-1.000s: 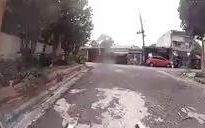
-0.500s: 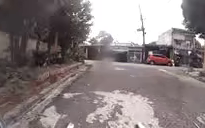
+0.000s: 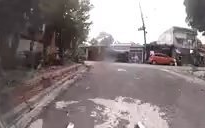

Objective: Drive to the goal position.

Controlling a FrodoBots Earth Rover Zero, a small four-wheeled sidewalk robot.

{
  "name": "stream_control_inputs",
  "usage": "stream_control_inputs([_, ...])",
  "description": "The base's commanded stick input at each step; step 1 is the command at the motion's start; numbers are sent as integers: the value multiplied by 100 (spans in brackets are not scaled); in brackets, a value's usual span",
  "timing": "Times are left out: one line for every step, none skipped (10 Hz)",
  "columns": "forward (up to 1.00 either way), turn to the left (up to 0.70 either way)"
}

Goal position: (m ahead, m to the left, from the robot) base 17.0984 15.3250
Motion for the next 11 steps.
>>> stream_control_inputs([70,0])
stream_control_inputs([70,0])
stream_control_inputs([70,0])
stream_control_inputs([70,0])
stream_control_inputs([70,0])
stream_control_inputs([70,0])
stream_control_inputs([70,0])
stream_control_inputs([70,0])
stream_control_inputs([70,0])
stream_control_inputs([70,0])
stream_control_inputs([70,0])
